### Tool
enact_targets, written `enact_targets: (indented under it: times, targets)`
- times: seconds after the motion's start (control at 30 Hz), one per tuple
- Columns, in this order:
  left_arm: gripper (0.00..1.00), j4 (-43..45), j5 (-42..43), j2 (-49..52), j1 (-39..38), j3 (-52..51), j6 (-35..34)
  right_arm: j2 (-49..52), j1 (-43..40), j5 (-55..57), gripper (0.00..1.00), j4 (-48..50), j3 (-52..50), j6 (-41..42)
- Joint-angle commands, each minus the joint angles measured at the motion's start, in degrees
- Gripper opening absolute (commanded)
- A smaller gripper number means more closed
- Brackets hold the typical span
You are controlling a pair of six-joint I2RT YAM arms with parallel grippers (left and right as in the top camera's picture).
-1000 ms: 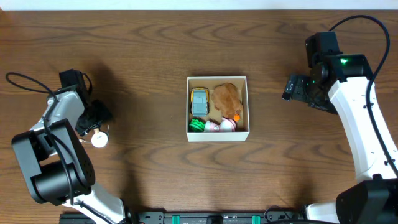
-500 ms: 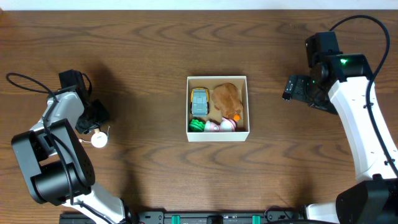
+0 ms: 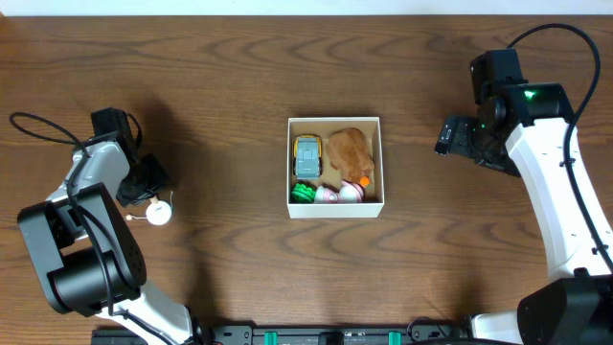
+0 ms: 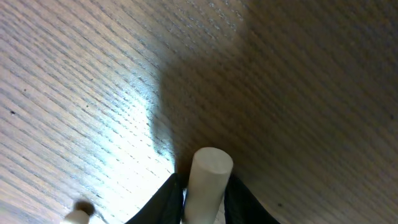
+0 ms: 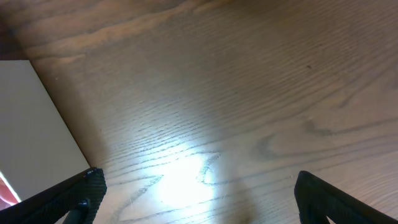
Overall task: Pack container
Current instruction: 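Grasp the white base with wooden stick using the left gripper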
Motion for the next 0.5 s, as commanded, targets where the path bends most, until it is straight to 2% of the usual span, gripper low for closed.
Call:
enact_targets:
  times: [0.0, 0.2, 0.27, 0.47]
  targets:
    - [0.20, -0.8, -1.9, 2.4, 0.5, -2.4, 0.8, 0.0, -0.3, 0.7, 0.99, -0.1, -0.3, -0.4]
    - [0.11, -2.7, -1.9, 1.2, -0.6, -1.0, 3.0, 0.0, -0.3, 0.7, 0.99, 0.0, -0.3, -0.3]
    - [0.09, -4.4, -1.9, -0.7, -2.1, 0.1, 3.5, 0.0, -0.5, 0.7, 0.99, 0.1, -0.3, 2.2]
    - [0.06, -8.3, -1.5, -11.5, -8.9, 2.2, 6.5, 0.0, -3.6, 0.7, 0.99, 2.3, -0.3, 3.7]
